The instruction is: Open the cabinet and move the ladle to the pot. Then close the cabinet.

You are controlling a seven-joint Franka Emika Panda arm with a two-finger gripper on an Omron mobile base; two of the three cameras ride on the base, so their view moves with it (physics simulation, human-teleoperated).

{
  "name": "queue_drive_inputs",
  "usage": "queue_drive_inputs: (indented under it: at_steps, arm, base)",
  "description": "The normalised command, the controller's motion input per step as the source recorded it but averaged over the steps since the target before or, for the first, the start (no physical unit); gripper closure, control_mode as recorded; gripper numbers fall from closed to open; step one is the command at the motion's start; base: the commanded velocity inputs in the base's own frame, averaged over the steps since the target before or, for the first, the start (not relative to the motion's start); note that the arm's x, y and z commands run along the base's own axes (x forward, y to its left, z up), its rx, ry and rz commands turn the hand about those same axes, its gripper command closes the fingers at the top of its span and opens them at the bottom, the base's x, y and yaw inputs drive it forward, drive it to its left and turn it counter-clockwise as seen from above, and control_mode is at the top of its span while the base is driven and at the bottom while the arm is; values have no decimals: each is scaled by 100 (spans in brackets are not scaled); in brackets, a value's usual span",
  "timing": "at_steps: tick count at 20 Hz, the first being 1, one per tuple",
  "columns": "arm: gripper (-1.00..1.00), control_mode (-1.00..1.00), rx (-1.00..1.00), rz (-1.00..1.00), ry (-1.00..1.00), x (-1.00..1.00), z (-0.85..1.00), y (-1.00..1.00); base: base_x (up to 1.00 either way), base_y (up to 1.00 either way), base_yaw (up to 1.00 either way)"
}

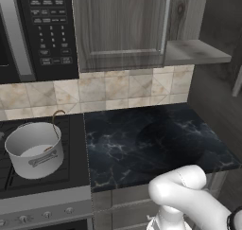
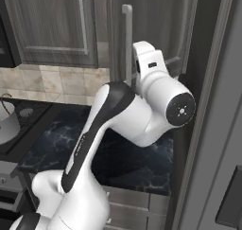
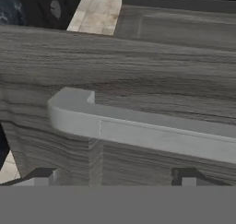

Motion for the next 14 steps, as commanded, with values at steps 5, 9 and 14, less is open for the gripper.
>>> queue_drive_inputs:
  at_steps: [5,9,14]
  arm:
    - [-100,-100,-2,0,0,25,10,89]
    - [-100,-100,-4,0,-2,25,4,85]
    - [-100,-100,-2,0,-2,32,0,61]
  base:
    - [0,0,0]
    - [0,0,0]
    - [0,0,0]
